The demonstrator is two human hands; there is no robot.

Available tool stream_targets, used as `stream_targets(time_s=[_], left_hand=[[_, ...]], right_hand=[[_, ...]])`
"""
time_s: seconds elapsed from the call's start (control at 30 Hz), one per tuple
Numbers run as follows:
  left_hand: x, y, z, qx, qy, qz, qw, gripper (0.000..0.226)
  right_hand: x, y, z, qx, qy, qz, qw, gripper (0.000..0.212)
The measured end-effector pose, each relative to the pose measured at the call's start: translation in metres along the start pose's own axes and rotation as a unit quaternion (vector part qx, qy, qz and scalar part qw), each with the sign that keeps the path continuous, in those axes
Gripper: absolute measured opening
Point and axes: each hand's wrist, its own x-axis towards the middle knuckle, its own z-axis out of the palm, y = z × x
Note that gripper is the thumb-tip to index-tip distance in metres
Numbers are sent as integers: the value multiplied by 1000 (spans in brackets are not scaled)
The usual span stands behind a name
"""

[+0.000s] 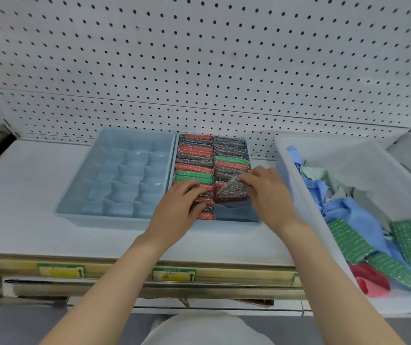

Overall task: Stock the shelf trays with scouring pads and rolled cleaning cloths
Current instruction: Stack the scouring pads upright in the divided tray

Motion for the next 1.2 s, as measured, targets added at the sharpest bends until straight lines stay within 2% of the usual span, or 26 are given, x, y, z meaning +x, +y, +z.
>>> stream_targets(time_s=[0.1,0.17,0.23,0.3,0.43,0.57,0.7,0.77,0.87,0.93,1.03,1.13,1.2], left_hand=[[0,-3,3,16,4,1,1000,36],[-1,-3,4,29,5,2,1000,37],[-3,-3,5,45,8,9,999,36],[-4,-4,6,57,10,13,998,36],[-3,-5,6,73,10,9,997,35],[0,-3,2,80,7,7,997,29],[18,12,-4,96,-23,-27,995,22],[30,40,-5,49,-37,-28,998,23],[46,92,-3,-14,-63,24,998,25],[58,138,11,-46,-98,76,991,28],[76,208,44,-51,-152,132,978,32],[86,260,83,30,-234,142,961,43],[89,277,104,104,-297,120,941,51]], right_hand=[[0,-6,17,-99,-37,-26,994,53],[4,-12,30,-120,-86,-9,989,57],[6,-14,41,-111,-106,16,988,58],[7,-13,44,-97,-92,27,991,56],[2,-14,39,-56,-88,37,994,44],[-17,-16,19,15,-46,49,998,38],[-39,1,-25,51,52,76,994,30],[-55,22,-56,55,96,108,988,30],[-78,61,-98,44,123,185,974,30],[-99,100,-124,3,81,248,965,29],[-127,154,-157,-57,-96,341,933,28],[-151,188,-169,-84,-263,297,914,35],[-155,200,-172,-55,-342,245,906,41]])
